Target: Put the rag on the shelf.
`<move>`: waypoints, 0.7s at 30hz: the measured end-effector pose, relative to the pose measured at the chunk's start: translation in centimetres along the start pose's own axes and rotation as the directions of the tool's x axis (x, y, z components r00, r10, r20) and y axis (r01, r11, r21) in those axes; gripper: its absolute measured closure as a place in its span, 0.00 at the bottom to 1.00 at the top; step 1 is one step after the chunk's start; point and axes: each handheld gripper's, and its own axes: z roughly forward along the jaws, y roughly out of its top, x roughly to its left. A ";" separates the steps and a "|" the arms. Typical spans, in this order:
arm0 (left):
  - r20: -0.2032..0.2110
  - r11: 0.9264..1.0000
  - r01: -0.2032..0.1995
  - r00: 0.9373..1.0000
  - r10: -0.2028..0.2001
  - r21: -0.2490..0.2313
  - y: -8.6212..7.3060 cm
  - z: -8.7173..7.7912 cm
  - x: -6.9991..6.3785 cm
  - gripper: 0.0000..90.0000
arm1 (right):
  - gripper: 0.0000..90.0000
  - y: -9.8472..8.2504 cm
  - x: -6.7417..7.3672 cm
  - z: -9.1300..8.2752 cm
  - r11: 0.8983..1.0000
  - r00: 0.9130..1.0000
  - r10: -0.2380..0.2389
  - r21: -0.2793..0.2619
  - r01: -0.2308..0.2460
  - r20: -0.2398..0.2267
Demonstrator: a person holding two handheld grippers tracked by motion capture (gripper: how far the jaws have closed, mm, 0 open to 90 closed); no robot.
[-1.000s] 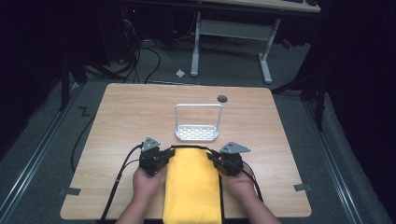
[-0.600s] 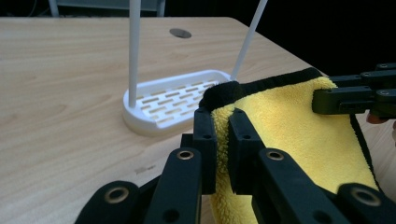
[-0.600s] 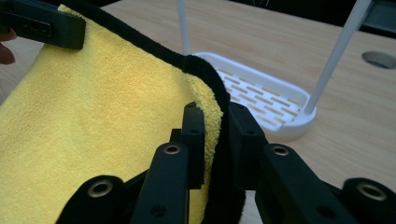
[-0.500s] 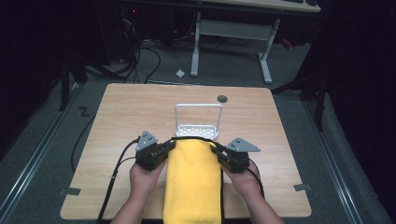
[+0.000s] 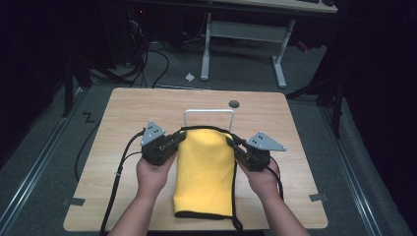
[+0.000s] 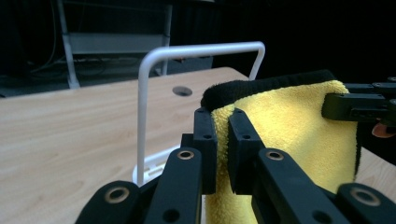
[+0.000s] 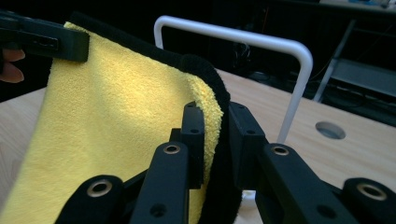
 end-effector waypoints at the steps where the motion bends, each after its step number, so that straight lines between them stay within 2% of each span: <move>1: -0.001 1.000 -0.004 1.000 0.004 -0.006 0.3 0.0 0.0 0.93 | 0.87 0.3 -0.1 -0.1 1.000 1.000 0.002 -0.008 -0.002 0.002; 10: -0.003 0.997 -0.025 1.000 0.025 -0.067 3.2 -0.3 0.0 0.93 | 0.87 3.1 -0.5 -0.6 0.997 1.000 -0.016 -0.080 0.017 0.015; 16: 0.000 0.993 -0.037 0.999 0.038 -0.114 4.7 -0.7 -0.2 0.93 | 0.87 4.6 -0.7 -1.1 0.992 1.000 -0.016 -0.128 0.018 0.021; 21: 0.005 0.989 -0.059 0.998 0.060 -0.135 6.1 -0.8 -0.4 0.93 | 0.87 5.8 -0.9 -1.5 0.987 0.999 -0.022 -0.156 0.026 0.029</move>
